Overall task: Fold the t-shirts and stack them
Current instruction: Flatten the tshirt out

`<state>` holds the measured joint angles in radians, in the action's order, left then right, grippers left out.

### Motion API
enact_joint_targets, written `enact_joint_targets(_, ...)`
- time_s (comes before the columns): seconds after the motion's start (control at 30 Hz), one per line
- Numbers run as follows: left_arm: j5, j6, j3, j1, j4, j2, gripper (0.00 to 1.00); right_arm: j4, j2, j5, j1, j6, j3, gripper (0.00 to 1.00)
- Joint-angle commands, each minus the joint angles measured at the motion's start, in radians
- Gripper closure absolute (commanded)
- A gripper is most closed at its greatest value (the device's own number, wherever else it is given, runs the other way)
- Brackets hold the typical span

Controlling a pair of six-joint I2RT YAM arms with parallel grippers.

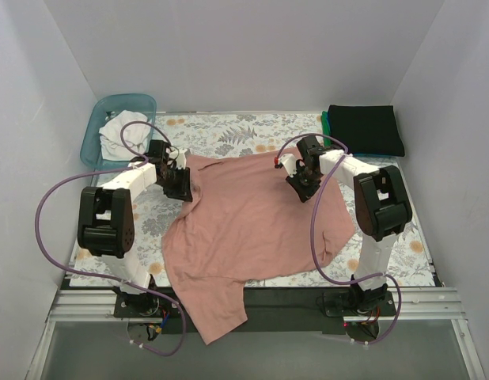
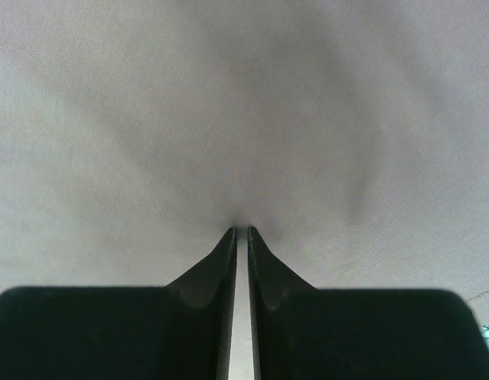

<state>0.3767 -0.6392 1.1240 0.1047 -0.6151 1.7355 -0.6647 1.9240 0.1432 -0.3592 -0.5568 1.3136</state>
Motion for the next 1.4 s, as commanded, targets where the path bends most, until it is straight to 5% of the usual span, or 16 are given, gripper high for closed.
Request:
enact_joint_targets(0.0, -0.025, 0.026, -0.023, 0.0, -0.003, -0.053, 0.81, 0.013, 0.061, -0.054, 0.017, -0.022, -0.031, 0.85)
enact_joint_targets(0.17, -0.119, 0.036, -0.05, -0.033, -0.001, -0.109, 0.99, 0.017, 0.066, -0.073, 0.019, -0.026, -0.045, 0.86)
enact_joint_targets(0.47, -0.349, 0.11, -0.15, -0.172, 0.04, -0.128, 0.98, 0.027, 0.055, -0.097, 0.02, -0.029, -0.089, 0.86)
enact_joint_targets(0.8, -0.398, 0.147, -0.141, -0.234, 0.02, -0.08, 0.94, -0.01, -0.019, -0.103, 0.019, -0.052, -0.132, 0.86)
enact_joint_targets(0.93, -0.244, 0.157, -0.057, -0.243, 0.006, -0.105, 0.7, -0.018, -0.057, -0.068, 0.02, -0.042, -0.096, 0.83)
enact_joint_targets(1.2, -0.105, 0.073, 0.293, -0.215, -0.037, 0.05, 0.67, -0.053, -0.013, 0.081, 0.077, 0.06, 0.199, 0.79)
enact_joint_targets(1.37, -0.078, -0.01, 0.37, -0.174, -0.037, 0.151, 0.7, -0.052, 0.11, 0.078, 0.08, 0.084, 0.351, 0.81)
